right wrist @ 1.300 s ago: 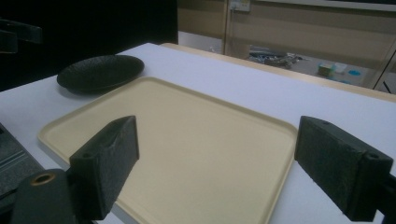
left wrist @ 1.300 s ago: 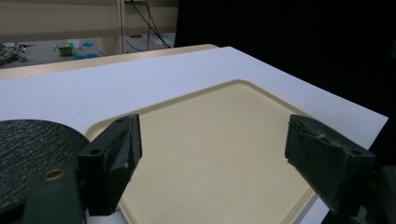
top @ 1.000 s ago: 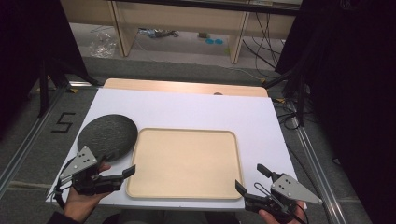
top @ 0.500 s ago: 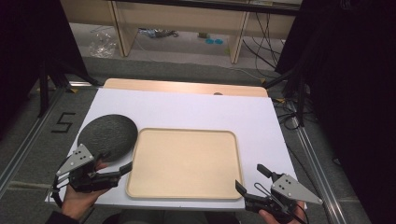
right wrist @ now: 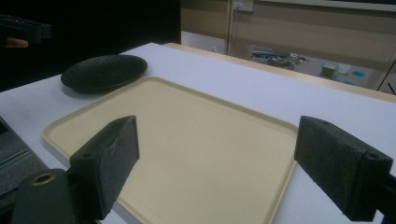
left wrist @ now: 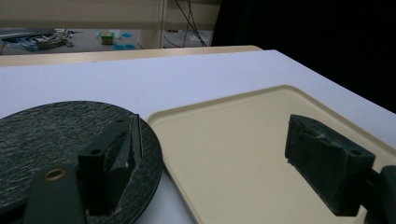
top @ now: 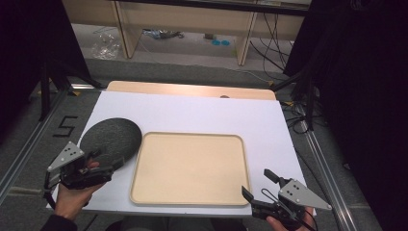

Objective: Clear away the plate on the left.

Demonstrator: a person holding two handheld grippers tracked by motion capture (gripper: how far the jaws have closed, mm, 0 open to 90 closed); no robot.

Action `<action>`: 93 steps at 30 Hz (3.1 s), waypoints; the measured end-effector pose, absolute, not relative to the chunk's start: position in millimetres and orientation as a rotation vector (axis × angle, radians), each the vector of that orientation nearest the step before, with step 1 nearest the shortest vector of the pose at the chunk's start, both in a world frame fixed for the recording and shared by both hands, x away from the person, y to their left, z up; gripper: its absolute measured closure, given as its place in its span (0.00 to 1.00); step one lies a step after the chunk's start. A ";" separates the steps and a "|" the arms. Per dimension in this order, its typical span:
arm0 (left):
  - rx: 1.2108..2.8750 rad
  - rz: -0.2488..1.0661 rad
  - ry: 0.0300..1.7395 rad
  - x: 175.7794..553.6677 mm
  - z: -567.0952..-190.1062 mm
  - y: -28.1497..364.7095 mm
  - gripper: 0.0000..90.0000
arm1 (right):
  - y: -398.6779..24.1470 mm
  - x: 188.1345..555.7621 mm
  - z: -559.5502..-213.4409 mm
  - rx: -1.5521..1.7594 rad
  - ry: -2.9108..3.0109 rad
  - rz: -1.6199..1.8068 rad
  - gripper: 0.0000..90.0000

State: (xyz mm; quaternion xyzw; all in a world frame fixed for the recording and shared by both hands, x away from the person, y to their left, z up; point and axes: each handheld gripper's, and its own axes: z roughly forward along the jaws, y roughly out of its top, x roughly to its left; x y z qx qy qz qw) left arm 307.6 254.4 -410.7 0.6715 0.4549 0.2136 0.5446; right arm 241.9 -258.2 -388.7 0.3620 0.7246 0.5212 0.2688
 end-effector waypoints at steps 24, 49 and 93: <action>1.504 0.485 1.352 366.0 -438.2 314.8 0.21 | -254.5 242.1 -388.9 0.969 1.964 1.411 0.17; 1.410 0.332 1.590 388.7 -466.6 364.1 0.24 | -253.7 241.4 -388.4 0.957 1.987 1.407 0.17; 1.410 0.178 1.719 404.7 -497.2 369.6 0.28 | -252.4 239.7 -388.1 0.958 2.007 1.414 0.17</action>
